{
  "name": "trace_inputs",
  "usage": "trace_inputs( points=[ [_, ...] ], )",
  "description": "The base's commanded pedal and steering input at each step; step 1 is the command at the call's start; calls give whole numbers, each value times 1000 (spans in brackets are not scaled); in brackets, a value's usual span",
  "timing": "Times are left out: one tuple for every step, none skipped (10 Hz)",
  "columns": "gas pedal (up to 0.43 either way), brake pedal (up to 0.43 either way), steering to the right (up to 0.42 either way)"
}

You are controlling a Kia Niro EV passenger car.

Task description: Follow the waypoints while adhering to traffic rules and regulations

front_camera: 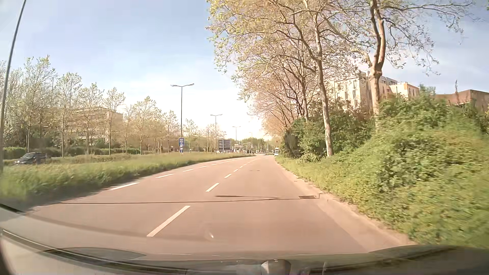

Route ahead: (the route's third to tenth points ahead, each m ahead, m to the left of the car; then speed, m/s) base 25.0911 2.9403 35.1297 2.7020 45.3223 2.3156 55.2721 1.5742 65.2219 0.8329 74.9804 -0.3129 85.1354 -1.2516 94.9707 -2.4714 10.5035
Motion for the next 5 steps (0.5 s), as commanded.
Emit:
trace_inputs(
  points=[
    [59,0,1],
    [59,0,2],
    [59,0,3],
    [59,0,4],
    [59,0,4]
  ],
)
